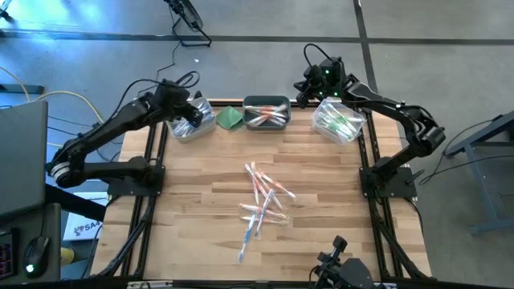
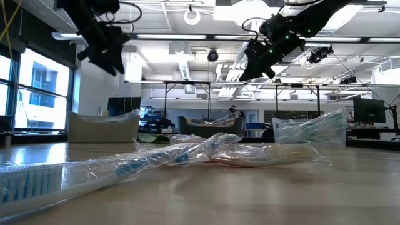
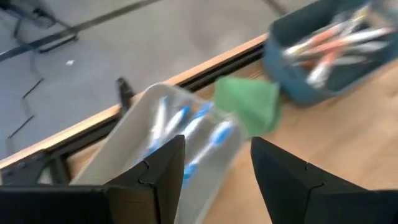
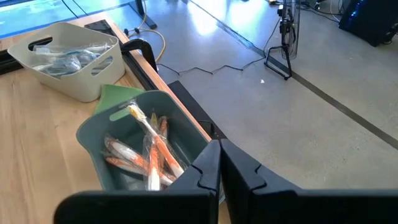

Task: Pick & Place Toothbrushes
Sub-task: Put the orange toothbrush into the blue bin

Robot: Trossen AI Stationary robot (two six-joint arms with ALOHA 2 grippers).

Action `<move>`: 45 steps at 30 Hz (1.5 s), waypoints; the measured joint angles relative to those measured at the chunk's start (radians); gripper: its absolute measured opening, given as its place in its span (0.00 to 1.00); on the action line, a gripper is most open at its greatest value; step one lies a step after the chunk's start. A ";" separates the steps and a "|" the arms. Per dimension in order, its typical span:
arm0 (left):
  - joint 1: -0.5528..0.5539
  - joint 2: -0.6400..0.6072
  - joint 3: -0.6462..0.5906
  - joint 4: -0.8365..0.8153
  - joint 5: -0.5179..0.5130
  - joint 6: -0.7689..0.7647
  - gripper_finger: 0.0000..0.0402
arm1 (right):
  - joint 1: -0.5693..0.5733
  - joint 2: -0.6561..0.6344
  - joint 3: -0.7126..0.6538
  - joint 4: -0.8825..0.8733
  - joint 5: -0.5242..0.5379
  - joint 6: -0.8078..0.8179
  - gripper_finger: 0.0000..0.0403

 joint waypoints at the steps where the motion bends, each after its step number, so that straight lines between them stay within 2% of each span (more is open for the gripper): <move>1: -0.018 -0.014 -0.001 0.005 0.000 -0.012 0.45 | 0.000 0.000 0.000 0.000 0.000 0.000 0.01; 11: -0.223 -0.059 -0.001 0.185 0.000 -0.028 0.45 | 0.000 0.000 0.000 0.067 0.000 -0.001 0.01; 22: -0.388 -0.059 -0.002 0.239 0.000 -0.087 0.45 | 0.000 0.000 0.000 0.078 0.000 0.000 0.01; 32: -0.468 -0.058 -0.002 0.337 0.007 -0.107 0.45 | 0.000 0.000 0.000 0.083 -0.015 -0.002 0.01; 36: -0.470 -0.058 -0.002 0.337 0.006 -0.148 0.45 | 0.000 0.000 0.000 0.082 -0.069 -0.002 0.01; 41: -0.470 -0.058 -0.002 0.341 0.015 -0.292 0.45 | 0.001 0.000 0.000 0.082 -0.158 -0.002 0.01; 45: -0.502 -0.057 -0.002 0.399 0.043 -0.266 0.45 | 0.001 0.000 0.000 0.082 -0.204 0.005 0.01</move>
